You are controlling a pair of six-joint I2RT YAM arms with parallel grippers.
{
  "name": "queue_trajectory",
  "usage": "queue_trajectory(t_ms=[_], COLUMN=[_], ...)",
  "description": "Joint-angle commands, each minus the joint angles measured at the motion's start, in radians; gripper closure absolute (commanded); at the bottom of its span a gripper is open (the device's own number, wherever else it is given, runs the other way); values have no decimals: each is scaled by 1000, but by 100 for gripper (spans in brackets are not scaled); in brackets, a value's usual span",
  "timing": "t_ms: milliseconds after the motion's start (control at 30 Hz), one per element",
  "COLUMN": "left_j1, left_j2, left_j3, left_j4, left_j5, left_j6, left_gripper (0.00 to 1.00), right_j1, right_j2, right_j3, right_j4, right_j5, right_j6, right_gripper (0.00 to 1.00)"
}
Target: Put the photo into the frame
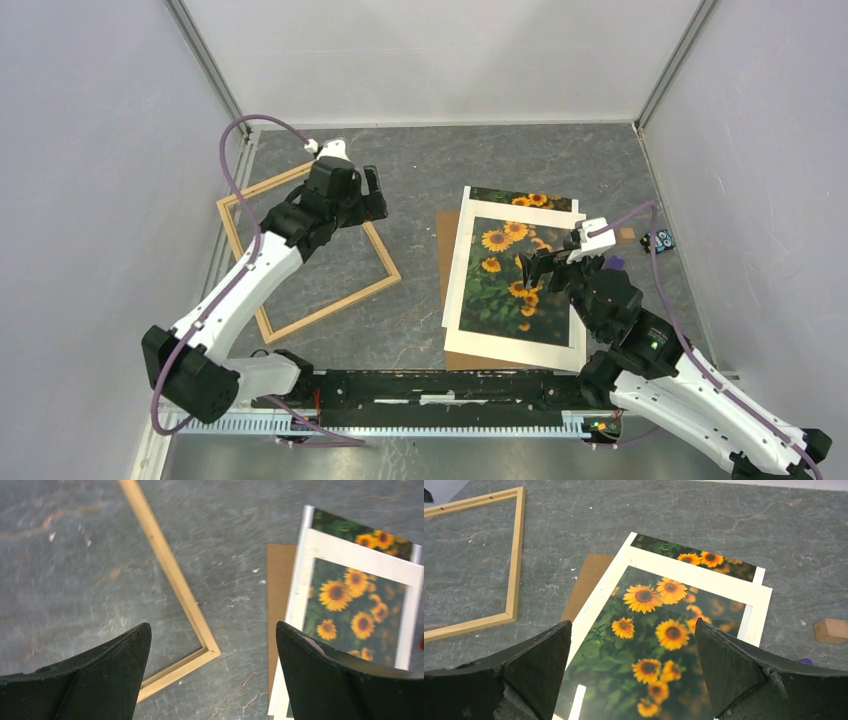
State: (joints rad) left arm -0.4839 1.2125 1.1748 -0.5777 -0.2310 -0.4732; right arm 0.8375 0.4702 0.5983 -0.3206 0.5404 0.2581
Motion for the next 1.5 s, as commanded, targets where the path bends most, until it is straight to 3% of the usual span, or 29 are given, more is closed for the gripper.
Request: queue_trajectory(t_ms=[0, 300, 500, 767, 967, 1133, 1333, 1467], left_j1=[12, 85, 125, 128, 128, 129, 110, 71], left_j2=[96, 470, 699, 774, 836, 877, 879, 845], left_j3=[-8, 104, 245, 277, 327, 368, 371, 367], left_j4=[-131, -95, -120, -110, -125, -141, -118, -111], left_j5=[-151, -43, -46, -80, -68, -9, 103, 111], left_j6=[-273, -467, -460, -434, -352, -253, -107, -42], left_gripper=[0, 14, 21, 31, 44, 58, 83, 91], right_j1=[-2, -1, -2, -2, -2, -2, -2, -2], right_j2=[-14, -23, -29, -70, -59, -48, -37, -24], right_j3=[-18, -10, 2, -27, -30, -8, 1, -4], right_j4=[-21, -116, -154, -129, -118, -131, -127, -129], right_j5=[-16, 65, 43, 60, 69, 72, 64, 65], right_j6=[53, 154, 141, 110, 87, 99, 107, 124], right_gripper=[2, 2, 2, 2, 2, 2, 2, 2])
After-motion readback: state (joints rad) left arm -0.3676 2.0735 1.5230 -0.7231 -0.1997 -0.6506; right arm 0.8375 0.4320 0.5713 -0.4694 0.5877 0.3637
